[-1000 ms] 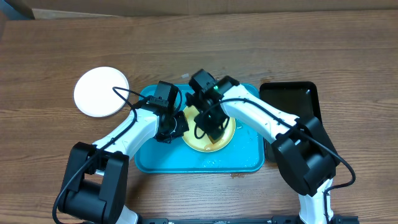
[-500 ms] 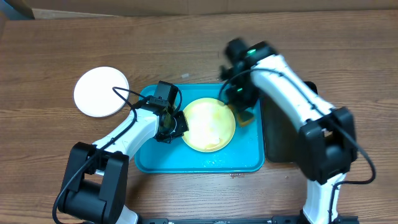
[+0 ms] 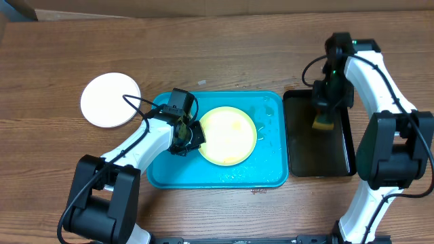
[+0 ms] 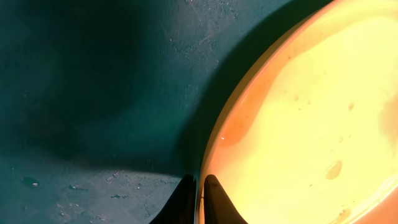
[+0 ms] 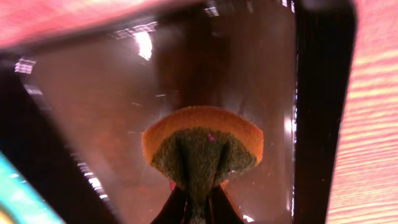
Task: Clean dirty plates on tray and stack at the side
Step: 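Return the sponge to the black tray and lift the right gripper away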
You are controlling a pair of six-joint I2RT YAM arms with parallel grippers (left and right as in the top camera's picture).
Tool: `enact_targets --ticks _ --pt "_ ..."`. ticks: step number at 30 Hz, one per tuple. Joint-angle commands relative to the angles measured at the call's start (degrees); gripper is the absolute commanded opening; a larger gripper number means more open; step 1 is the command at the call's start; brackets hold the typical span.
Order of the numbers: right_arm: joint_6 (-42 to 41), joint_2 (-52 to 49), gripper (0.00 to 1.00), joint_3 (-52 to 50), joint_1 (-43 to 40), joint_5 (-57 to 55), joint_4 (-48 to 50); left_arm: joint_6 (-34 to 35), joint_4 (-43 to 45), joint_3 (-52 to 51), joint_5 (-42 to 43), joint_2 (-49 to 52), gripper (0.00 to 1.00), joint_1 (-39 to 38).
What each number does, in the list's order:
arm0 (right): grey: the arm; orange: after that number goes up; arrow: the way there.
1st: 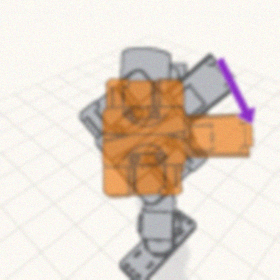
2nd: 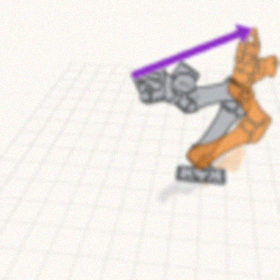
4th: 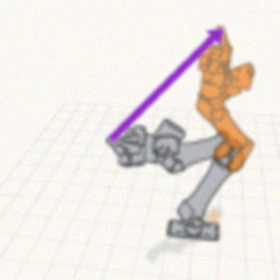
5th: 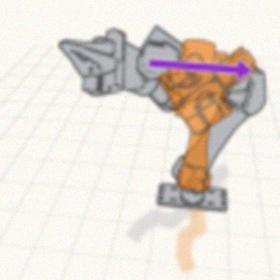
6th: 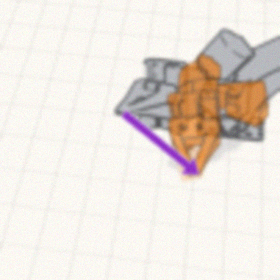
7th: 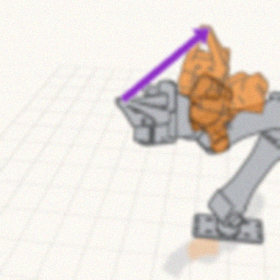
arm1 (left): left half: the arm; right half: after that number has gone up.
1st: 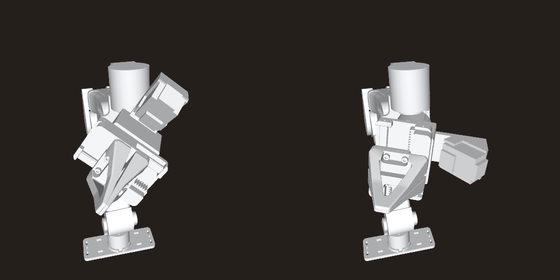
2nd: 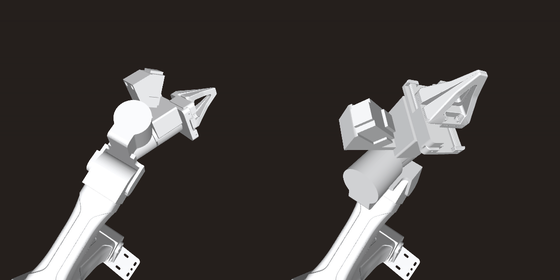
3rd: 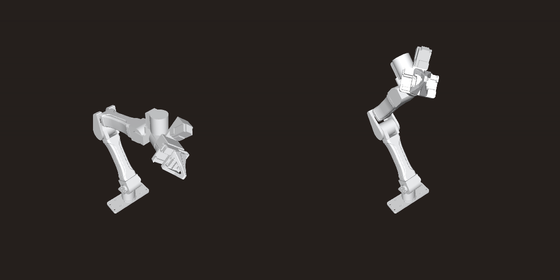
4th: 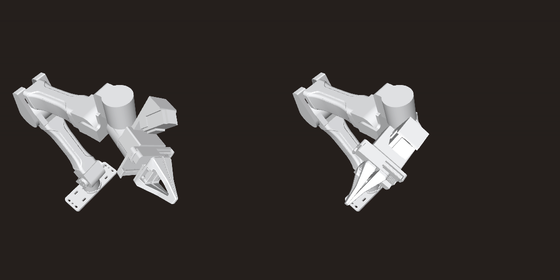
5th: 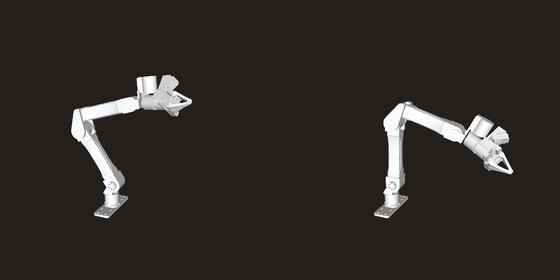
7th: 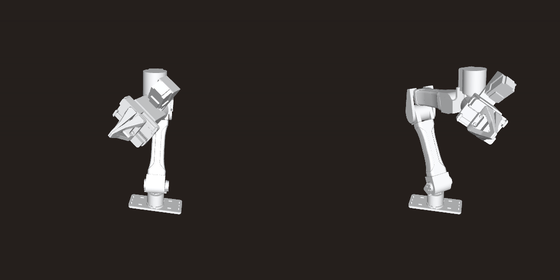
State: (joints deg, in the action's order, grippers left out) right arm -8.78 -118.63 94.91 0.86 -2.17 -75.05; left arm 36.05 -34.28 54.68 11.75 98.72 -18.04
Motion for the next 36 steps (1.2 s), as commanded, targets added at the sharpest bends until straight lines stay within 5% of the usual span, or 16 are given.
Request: enact_targets --ticks 1,5,7,9,11,16,27,28,29,30,36 --pt "-1.3 1.6 0.04 -4.3 0.3 -0.3 3.2 -0.1 0.1 -0.2 -0.3 0.6 0.09 -0.4" --pt "-1.3 1.6 0.06 -9.1 0.5 -0.3 9.2 -0.1 0.2 -0.2 -0.4 0.6 0.10 -0.4" --pt "-1.3 1.6 0.21 -10.5 0.6 -0.3 10.9 -0.1 0.2 -0.2 -0.3 0.6 0.11 -0.4" --pt "-1.3 1.6 0.46 -11.5 0.6 -0.3 12.1 -0.1 0.2 -0.2 -0.3 0.6 0.14 -0.4" --pt "-1.2 1.6 0.56 -11.5 0.6 -0.3 13.1 -0.1 0.3 -0.2 -0.4 0.6 0.18 -0.4" --pt "-1.0 1.6 0.57 -5.8 0.3 -0.3 11.0 -0.1 0.4 -0.2 -0.7 0.6 0.28 -0.4" --pt "-1.6 1.6 0.70 6.4 -6.9 -0.3 6.7 0.0 2.1 -2.6 -4.3 0.6 0.28 -1.2" --pt "-1.6 1.6 0.72 6.1 -7.8 -0.3 7.3 0.0 2.4 -3.0 -4.3 0.6 0.28 -1.2" --pt "-1.5 1.6 0.88 5.8 -8.9 -0.3 7.6 0.0 3.1 -3.3 -4.3 0.6 0.27 -1.2" --pt "-1.5 1.6 1.00 5.7 -9.6 -0.3 7.6 0.0 3.3 -3.4 -4.3 0.6 0.26 -1.2" --pt "-1.5 1.6 1.00 5.6 -13.9 -0.3 7.9 -0.1 4.3 -3.4 -4.3 0.6 0.06 -1.3"
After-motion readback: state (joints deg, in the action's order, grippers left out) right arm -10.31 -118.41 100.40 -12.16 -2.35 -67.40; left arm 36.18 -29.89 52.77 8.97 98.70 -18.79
